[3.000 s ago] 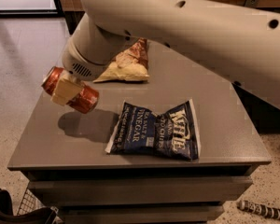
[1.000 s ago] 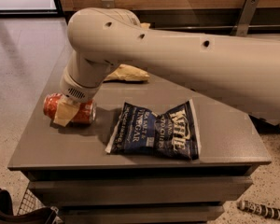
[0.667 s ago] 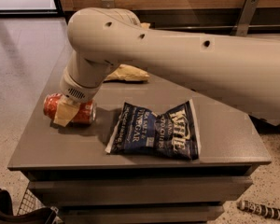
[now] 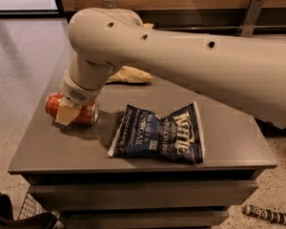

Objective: Knock coke can over

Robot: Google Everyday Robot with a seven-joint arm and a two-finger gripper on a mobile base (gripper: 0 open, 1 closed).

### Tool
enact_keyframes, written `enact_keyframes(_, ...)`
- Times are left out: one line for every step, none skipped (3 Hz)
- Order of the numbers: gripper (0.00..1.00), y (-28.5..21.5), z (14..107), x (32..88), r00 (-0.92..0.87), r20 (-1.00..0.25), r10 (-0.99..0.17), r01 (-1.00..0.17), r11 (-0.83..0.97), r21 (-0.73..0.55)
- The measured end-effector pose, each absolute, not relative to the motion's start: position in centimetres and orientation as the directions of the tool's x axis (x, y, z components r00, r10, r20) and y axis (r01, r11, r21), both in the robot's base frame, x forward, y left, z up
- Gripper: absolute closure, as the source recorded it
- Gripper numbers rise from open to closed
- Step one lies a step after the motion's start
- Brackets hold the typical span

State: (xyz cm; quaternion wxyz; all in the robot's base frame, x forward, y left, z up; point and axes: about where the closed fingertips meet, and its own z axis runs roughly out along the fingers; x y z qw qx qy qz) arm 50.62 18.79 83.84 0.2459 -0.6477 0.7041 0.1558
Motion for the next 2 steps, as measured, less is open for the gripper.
enact_keyframes(0.00, 18.89, 83.88, 50.48, -0.037, -0.547, -0.836, -0.989, 0.109, -0.101)
enact_keyframes(0.00, 18.89, 83.88, 50.48, -0.037, -0.547, -0.836, -0.989, 0.109, -0.101)
